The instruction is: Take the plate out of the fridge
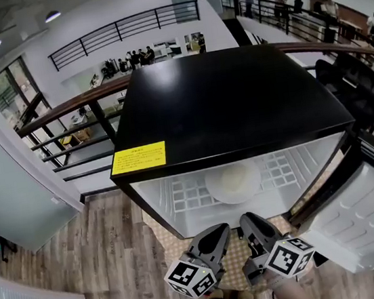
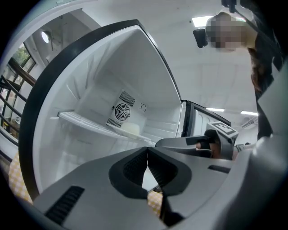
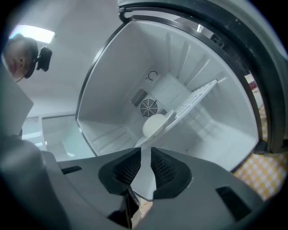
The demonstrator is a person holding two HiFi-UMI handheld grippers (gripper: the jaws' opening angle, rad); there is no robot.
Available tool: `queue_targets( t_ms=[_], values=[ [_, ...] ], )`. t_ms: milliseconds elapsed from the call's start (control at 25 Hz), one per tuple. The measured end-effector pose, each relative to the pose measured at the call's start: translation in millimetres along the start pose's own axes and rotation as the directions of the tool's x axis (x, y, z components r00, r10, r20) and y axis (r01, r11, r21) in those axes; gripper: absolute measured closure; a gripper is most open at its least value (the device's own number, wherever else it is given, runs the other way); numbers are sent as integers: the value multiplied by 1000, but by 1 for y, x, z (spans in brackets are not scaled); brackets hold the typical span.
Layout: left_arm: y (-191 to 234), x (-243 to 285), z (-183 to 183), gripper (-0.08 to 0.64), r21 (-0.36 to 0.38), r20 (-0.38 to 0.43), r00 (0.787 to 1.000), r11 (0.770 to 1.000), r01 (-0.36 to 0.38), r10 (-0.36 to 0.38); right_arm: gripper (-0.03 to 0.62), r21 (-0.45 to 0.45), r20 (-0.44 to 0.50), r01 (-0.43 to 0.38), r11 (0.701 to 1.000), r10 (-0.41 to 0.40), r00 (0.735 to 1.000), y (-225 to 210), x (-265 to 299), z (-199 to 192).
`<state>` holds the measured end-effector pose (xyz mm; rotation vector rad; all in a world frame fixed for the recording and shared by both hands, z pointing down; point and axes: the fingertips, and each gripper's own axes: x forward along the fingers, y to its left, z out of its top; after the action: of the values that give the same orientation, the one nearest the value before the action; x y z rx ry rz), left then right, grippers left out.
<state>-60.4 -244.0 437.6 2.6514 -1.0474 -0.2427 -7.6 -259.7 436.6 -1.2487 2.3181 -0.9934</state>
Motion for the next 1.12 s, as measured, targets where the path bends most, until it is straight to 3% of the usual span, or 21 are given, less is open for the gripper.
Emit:
queue_targets(
  t_ms=[80, 160, 240, 480, 720, 1120],
  values=[
    [2, 2, 2, 551, -1, 6, 1000, 1000, 6, -6, 535, 76, 27, 6, 997, -8, 1000, -3, 4, 11],
    [4, 3, 4, 551, 2, 9, 1000, 1000, 14, -14, 473, 169, 51, -2, 986, -6, 999, -5, 10, 18],
    [5, 4, 4, 551, 2, 10, 1000, 1000, 19, -19, 452, 256, 66, 9, 967, -26, 997, -11, 15, 22],
    [9, 2, 2, 551, -4, 1, 1000, 1000, 24, -24, 437, 397, 57, 78, 914, -110, 992, -25, 32, 29],
    [12, -5, 1, 551, -9, 0, 1000, 1000, 12, -12, 463, 504, 42, 98, 858, -138, 990, -25, 45, 25],
    [15, -9, 4, 551, -10, 6, 1000, 1000, 3, -3, 496, 580, 48, 96, 809, -151, 987, -24, 36, 26]
  ],
)
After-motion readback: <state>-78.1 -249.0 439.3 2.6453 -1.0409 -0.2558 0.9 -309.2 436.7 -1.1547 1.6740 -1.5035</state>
